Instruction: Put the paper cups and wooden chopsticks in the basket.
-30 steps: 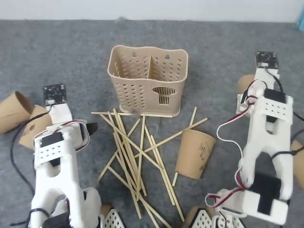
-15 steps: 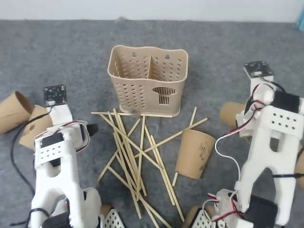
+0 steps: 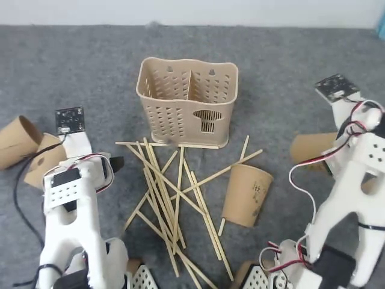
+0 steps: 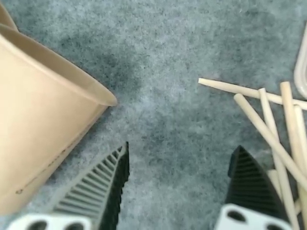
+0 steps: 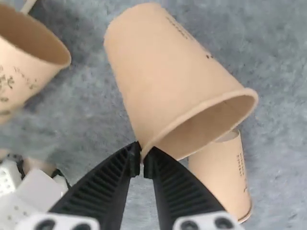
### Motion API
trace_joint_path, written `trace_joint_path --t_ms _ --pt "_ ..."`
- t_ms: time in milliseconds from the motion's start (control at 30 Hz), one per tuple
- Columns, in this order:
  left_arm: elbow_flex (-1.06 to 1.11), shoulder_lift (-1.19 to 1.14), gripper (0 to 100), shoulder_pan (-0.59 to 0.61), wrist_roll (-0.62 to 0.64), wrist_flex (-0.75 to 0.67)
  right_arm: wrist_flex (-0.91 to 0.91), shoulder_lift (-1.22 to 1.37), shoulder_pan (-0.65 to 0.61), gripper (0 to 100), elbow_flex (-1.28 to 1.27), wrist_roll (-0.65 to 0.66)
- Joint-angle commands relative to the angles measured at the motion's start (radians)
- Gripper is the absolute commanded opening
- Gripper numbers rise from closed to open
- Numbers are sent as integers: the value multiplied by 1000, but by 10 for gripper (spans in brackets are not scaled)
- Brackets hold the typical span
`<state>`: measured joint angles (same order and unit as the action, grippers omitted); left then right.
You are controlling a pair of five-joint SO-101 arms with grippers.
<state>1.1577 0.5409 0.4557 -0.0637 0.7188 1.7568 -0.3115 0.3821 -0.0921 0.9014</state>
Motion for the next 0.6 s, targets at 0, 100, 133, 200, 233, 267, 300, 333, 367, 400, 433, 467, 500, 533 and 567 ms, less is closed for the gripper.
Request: trace_joint_path --t_ms 0,100,133,200,233,267,300,333,367,400,433,467,500,533,567 --pt "-1 29 319 -5 -11 -21 45 25 7 6 5 68" --pt "-1 29 319 -6 -11 -21 45 71 5 7 -2 78" --pt "-1 29 319 -6 -11 -21 45 87 2 7 -2 78" --pt "-1 29 319 -6 -11 -21 44 117 -27 7 -2 78" --pt "-1 29 319 -6 -11 -21 44 130 -41 7 -3 74" --pt "-1 29 319 -6 -11 -21 44 137 -59 7 -11 74" --pt "-1 29 319 -6 -11 -21 44 143 -81 7 -21 72" --pt "-1 29 319 -6 -11 -21 44 147 -104 8 -31 72" --pt "-1 29 319 -6 -11 -21 44 148 -128 9 -40 71" --pt "-1 29 319 -6 -11 -21 44 150 -154 10 -49 71" --pt "-1 29 319 -6 -11 -21 42 151 -182 10 -60 60" --pt "-1 29 319 -6 -11 -21 41 154 -208 11 -66 35" --pt "-1 29 319 -6 -11 -21 39 156 -234 12 -66 5" --pt "-1 29 319 -6 -11 -21 39 156 -265 23 -66 -20" --pt "-2 29 319 -6 -11 -21 39 156 -294 46 -64 -44"
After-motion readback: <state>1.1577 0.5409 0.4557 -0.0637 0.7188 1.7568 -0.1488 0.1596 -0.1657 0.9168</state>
